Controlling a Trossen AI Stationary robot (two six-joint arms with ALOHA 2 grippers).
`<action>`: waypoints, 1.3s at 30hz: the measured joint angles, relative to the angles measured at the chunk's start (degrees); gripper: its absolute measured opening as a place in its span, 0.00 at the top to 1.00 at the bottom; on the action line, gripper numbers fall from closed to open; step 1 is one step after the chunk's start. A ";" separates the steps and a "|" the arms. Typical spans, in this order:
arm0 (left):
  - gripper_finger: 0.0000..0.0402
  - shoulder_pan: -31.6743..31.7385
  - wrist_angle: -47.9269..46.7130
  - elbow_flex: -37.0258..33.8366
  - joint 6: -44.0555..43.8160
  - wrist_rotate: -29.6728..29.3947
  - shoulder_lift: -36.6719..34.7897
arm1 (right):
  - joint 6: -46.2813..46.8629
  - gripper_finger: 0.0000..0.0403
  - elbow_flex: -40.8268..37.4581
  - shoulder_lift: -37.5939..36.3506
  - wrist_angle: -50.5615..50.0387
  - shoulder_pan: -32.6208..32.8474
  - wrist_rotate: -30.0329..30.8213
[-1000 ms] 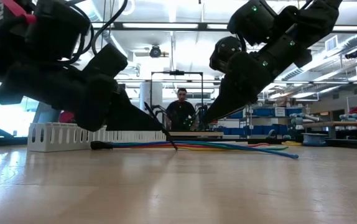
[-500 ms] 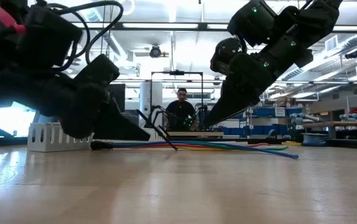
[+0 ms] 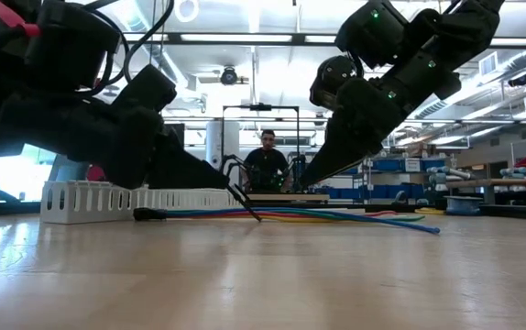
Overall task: Ziptie cables
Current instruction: Wrap the cable wires with the black zip tie
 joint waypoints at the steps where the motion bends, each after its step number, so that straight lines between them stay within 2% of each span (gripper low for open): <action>1: 0.65 0.00 -0.04 0.00 0.02 -0.16 0.00 | 0.00 1.00 0.00 0.00 0.09 0.00 0.00; 7: 0.75 1.53 -0.02 0.00 -0.07 -0.14 0.00 | 0.02 1.00 0.00 0.00 0.48 0.00 0.02; 14: 0.97 2.91 0.03 0.00 -0.17 1.83 0.00 | 0.02 1.00 0.00 0.00 0.56 0.00 0.04; 21: 0.99 3.02 8.02 0.00 1.48 2.22 0.00 | -0.21 1.00 0.00 0.00 1.70 0.10 0.04; 24: 0.99 3.33 11.64 0.00 1.80 2.22 -0.27 | -3.08 1.00 0.00 0.00 3.94 0.65 0.17; 31: 1.00 4.99 7.25 -0.02 0.37 2.89 -3.85 | -8.72 0.92 0.02 0.00 13.78 1.57 0.68; 39: 1.00 7.95 3.86 0.00 -4.57 6.77 -6.14 | -8.61 0.80 0.26 1.96 16.64 0.59 3.85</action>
